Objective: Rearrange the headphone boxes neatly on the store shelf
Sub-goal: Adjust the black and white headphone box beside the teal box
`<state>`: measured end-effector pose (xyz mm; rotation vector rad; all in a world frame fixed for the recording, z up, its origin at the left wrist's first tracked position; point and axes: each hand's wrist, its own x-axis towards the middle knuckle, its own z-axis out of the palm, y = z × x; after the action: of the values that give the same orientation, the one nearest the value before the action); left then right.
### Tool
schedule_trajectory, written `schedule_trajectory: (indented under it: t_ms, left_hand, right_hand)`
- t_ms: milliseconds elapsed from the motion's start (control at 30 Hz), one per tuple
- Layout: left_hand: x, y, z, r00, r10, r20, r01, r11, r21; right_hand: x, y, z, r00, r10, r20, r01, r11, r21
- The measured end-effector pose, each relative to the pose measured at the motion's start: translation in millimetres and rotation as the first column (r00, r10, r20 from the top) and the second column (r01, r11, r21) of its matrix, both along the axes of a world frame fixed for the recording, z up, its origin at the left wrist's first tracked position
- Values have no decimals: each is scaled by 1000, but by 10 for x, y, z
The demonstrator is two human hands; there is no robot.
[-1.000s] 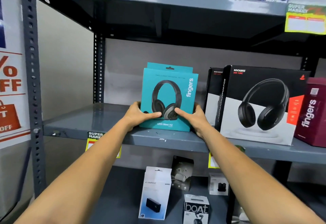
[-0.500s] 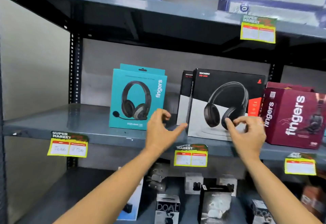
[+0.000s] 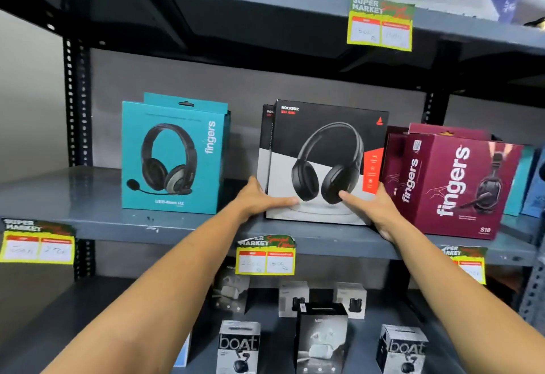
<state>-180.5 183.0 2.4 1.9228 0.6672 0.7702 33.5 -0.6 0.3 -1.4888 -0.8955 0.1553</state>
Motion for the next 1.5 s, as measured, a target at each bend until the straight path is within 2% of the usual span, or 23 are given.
schedule_trajectory:
  t_ms: [67,200,267,400,667,800,967,1133,1500]
  left_hand:
    - [40,24,-1,1000,4,-19,-4,1000,-6]
    - [69,33,-22,999,23,-23,-23,999,35]
    - [64,40,-32,999,32,-14,-32,998,56]
    - [53,17,-31,999,49,1,-49,995,89]
    - [29,-150,-1,980,198,24,-198,949,244]
    - [37,-217,18,976,217,-12,-201,925,322]
    - [31,-185,11,977,209,-33,-182,911,370]
    - [13,-183,25,979,200,-24,-173,896,409]
    - [14,-153,-5,980,195,-39,-162,898,410]
  right_hand:
    - [89,55,-23,1000,14,-1,-14,1000,8]
    - [118,123,4,980,176,-89,-173,984,43]
    - [106,143,15,973,207,-103,-205,978,28]
    - [103,141,0,979,188,-74,-191,981,-30]
    - [77,41,-51,983,173,54,-171,984,-42]
    - [80,8,-41,981,178,75,-173,983,-67]
    - [113,22,-60,966,248,74,-239,964,-115]
    - [162,46,-72,969,240,62,-232,966,-114]
    - [160,44,-62,971,232,58,-221,963,-155]
